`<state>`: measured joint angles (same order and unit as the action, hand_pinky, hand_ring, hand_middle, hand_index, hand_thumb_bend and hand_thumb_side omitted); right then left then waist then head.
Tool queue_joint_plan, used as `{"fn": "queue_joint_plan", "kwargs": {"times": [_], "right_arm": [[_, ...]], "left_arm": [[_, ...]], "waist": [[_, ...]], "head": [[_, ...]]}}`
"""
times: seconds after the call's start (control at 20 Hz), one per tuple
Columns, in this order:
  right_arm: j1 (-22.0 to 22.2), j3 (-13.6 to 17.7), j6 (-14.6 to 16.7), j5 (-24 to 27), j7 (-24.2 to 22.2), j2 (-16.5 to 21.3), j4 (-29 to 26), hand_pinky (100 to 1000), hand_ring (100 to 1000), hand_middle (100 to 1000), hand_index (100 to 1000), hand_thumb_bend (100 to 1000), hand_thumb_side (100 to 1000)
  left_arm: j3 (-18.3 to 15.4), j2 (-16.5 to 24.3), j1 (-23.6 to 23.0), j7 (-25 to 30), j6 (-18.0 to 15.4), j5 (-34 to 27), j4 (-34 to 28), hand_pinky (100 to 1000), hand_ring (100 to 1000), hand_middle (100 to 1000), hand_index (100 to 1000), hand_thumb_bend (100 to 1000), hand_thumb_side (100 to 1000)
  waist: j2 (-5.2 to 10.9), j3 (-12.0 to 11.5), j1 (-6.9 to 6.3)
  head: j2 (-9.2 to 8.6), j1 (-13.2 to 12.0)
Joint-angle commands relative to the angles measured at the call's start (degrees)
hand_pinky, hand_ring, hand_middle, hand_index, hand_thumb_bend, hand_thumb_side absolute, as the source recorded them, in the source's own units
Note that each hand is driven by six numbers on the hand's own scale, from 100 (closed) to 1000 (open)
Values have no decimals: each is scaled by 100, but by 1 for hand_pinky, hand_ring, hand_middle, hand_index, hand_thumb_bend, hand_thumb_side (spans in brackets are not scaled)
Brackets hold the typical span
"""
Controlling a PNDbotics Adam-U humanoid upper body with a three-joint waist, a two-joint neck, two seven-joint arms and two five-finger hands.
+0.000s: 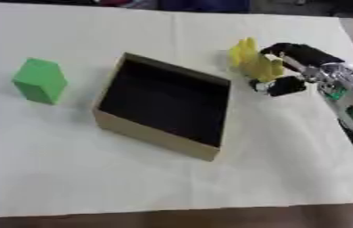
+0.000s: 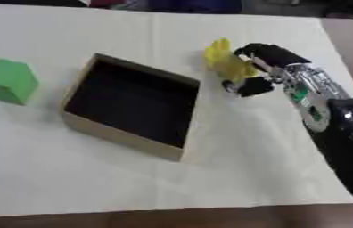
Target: Pick up objects on the table and place them in the box.
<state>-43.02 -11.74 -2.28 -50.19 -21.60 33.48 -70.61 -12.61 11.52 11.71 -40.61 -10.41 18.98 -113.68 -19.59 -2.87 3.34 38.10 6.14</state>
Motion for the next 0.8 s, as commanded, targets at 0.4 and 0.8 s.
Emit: {"fn": "queue_joint_plan", "kwargs": {"times": [0.4,0.8], "right_arm": [[-113,68,-141,315,70,77,5,959,947,795,880,118,681],[-167,-10,-124,-39,590,60,-77,881,880,630,749,335,499]], "left_arm": [[1,14,59,82,9,39,-91,441,506,514,702,332,1000],[4,12,67,116,13,73,-91,440,507,515,702,332,1000]], "waist": [[76,-9,-19],[76,-21,-12]], "head": [[-93,-4],[-108,-14]]}}
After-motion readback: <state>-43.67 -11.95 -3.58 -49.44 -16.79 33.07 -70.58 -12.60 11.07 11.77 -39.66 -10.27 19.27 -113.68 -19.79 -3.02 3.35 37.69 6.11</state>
